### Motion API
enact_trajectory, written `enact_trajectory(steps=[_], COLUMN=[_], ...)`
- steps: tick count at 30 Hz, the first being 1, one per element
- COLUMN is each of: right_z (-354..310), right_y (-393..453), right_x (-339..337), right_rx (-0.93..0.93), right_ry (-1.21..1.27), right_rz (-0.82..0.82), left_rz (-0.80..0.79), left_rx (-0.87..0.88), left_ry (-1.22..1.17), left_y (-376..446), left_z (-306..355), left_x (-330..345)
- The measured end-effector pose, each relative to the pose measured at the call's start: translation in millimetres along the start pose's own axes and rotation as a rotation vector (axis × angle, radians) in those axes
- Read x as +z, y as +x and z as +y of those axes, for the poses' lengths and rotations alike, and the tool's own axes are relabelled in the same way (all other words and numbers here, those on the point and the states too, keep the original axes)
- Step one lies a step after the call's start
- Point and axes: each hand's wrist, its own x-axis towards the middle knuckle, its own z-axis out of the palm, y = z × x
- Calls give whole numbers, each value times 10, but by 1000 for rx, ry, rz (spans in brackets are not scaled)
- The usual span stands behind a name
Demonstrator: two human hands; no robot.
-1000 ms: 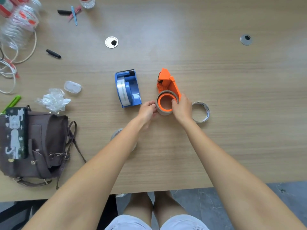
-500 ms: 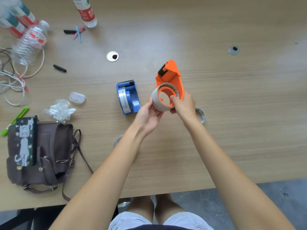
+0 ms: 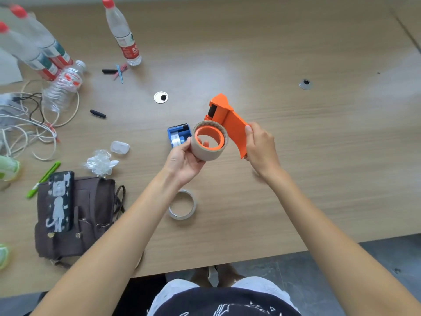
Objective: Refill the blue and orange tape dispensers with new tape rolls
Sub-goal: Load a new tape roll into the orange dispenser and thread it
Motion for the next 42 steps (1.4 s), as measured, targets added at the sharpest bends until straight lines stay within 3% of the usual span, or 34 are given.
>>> enact_trajectory(steps=[7,11,13,16,21,24,27,28,30,33,42], right_z=[-18,-169,-251,-242,-138,-7,407,592,956,1341,1606], right_y=[-120,-220,-303,-461,-559,-572,-592,-624,-732,-881,-819], right_x=[16,-101,-80,72,91,-128,-455,-544,-607,-443,-197], right_rx=[128,-87,-155,-87,-6,-17,222,346,560,682,678], right_ry=[16,-170,-48,32,190,90,-102,-169,-338,-444,-559], right_rz=[-117,-124,-293,-480,-376,-229,73,107,-14,-217,-223], left_rz=[-25,-38,-60,-91,-70,4,35,42,60,65,53], left_rx=[13,82,111,156,183,194,207,211,217,210,179], left_ry=[43,229,381,564,752,822,847,835,799,783,814], left_y=[-103,-129,-145,-177,-142,-93,-43,-17,27,47,156], left_z=[58,39,-2,-111,-201,-189,-185,-189,-204,-245,-256], left_x=[-66,-65,-36,23,36,43,46,36,22,0,-127])
